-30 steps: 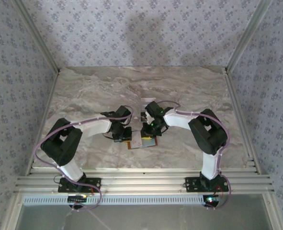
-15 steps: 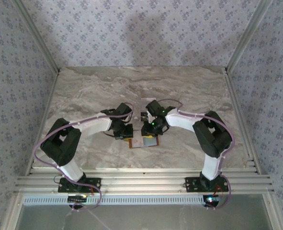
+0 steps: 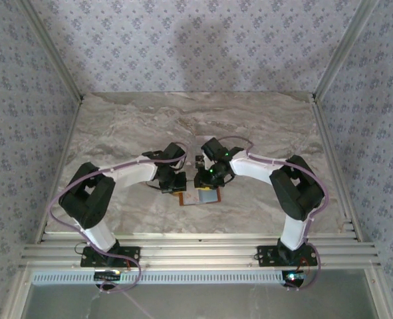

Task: Take the credit cards out of the card holder

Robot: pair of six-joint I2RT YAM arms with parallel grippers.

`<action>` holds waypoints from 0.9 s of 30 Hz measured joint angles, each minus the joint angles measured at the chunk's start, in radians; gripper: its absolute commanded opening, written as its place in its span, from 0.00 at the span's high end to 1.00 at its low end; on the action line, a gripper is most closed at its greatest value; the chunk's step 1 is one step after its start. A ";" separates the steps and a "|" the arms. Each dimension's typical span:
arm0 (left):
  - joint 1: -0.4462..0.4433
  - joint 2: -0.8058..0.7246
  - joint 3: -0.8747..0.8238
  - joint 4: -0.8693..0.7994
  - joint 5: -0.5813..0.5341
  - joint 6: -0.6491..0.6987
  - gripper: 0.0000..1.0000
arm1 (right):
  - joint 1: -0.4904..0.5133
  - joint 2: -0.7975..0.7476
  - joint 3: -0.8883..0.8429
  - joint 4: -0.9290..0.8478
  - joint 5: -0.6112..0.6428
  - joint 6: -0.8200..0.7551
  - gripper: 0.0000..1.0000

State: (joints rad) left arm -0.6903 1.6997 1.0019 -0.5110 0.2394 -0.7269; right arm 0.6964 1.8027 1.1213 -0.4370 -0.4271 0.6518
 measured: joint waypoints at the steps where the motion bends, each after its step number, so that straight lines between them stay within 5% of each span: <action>1: 0.000 0.007 0.000 0.000 0.000 0.000 0.87 | 0.001 0.002 0.002 0.000 0.000 0.000 0.73; 27: -0.013 0.044 0.032 -0.051 -0.038 0.009 0.87 | 0.002 0.066 0.007 0.029 -0.014 0.011 0.92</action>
State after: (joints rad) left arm -0.7033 1.7439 1.0336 -0.5617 0.2012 -0.7181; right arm 0.6987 1.8683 1.1282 -0.4076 -0.4416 0.6624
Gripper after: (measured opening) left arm 0.129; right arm 0.104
